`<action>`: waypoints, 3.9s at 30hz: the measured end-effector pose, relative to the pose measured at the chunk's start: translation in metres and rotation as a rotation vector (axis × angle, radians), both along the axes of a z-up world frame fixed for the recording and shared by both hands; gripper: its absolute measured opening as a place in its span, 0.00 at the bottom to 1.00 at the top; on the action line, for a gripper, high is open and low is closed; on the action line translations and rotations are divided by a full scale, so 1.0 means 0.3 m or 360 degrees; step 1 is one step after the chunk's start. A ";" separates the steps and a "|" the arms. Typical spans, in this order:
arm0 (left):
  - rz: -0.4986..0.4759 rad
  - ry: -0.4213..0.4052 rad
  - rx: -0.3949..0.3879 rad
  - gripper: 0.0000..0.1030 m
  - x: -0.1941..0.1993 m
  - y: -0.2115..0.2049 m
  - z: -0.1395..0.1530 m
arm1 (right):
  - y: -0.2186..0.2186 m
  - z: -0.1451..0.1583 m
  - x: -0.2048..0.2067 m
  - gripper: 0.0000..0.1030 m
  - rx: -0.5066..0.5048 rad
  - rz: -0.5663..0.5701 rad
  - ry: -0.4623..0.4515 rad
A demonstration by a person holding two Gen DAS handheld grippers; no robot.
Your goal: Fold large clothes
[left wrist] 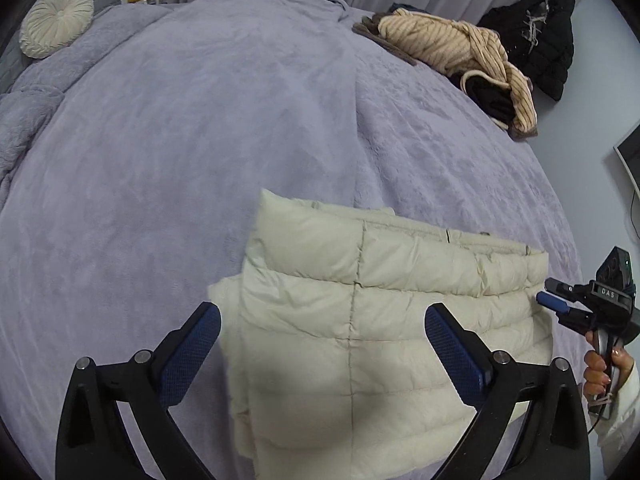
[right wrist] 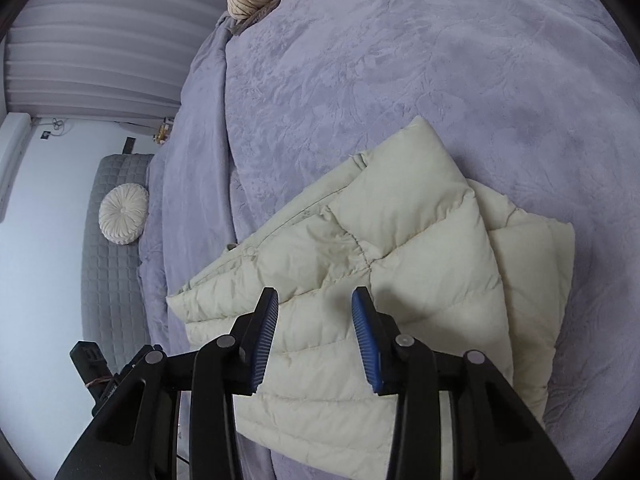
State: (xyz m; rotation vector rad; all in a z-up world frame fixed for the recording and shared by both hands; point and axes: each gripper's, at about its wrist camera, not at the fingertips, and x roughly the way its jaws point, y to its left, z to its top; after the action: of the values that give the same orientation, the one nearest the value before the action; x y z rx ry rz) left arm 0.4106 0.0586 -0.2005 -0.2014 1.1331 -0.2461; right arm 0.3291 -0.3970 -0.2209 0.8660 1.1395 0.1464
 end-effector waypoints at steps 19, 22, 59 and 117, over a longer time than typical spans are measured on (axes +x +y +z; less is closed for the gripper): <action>0.0115 0.0101 0.0247 0.99 0.189 -0.066 -0.311 | -0.062 -0.152 0.121 0.38 -0.0224 -0.0143 -0.0002; 0.0128 0.0089 0.0257 0.99 0.191 -0.043 -0.290 | -0.076 -0.143 0.106 0.38 -0.0234 -0.0177 -0.0001; 0.0115 0.0540 -0.0376 0.99 -0.093 0.117 -0.387 | -0.006 -0.277 -0.598 0.81 0.0466 -0.0578 0.0078; -0.0226 0.0111 0.0001 0.55 -0.009 -0.302 -0.338 | 0.175 -0.268 -0.131 0.00 -0.0350 0.0241 0.0027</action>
State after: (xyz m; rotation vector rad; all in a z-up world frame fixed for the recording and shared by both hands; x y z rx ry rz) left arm 0.4080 -0.0322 -0.3021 -0.1301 1.2182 -0.3671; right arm 0.2897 -0.3446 -0.3014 0.5875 1.2121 0.1357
